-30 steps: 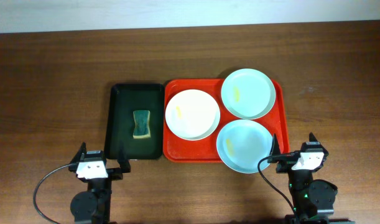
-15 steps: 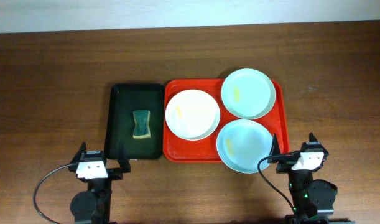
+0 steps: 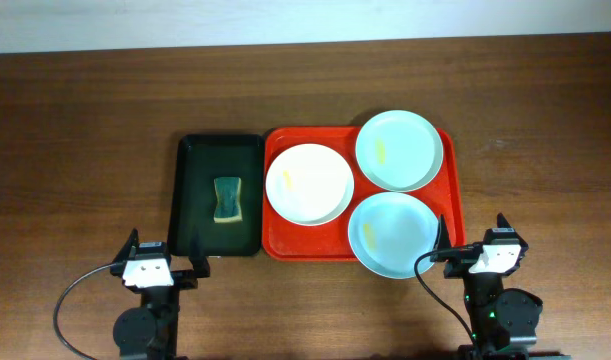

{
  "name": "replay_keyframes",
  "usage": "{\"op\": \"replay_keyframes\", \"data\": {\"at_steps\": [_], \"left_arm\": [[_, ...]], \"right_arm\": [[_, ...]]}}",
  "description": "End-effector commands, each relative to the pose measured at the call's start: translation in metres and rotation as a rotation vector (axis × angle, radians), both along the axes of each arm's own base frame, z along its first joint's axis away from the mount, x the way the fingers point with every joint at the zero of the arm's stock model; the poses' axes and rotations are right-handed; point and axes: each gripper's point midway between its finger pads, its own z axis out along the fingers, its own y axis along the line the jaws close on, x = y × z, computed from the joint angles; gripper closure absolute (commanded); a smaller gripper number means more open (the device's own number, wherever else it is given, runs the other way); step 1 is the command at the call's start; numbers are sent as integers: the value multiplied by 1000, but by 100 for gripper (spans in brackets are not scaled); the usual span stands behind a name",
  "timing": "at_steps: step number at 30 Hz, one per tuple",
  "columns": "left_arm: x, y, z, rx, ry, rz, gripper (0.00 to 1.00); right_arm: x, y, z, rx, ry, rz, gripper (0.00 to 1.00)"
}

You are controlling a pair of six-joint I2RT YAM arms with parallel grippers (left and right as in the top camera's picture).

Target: Clean dirty plates on tray and stack at the side

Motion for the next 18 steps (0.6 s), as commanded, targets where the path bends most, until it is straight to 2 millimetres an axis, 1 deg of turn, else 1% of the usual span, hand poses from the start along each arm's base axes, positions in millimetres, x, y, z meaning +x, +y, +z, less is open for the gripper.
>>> {"op": "replay_keyframes", "data": {"at_steps": [1,13,15,18], "left_arm": [[0,0,-3,12,8,1,1],[0,0,-2,12,7,1,1],[0,0,-1,13,1,1,1],[0,-5,8,12,-20,-26,1]], "right_arm": [[0,-2,-3,1,5,-7,2],[0,-2,-3,1,5,-6,1],[0,-2,-3,1,5,-7,1],[0,-2,-3,1,5,-7,1]]}}
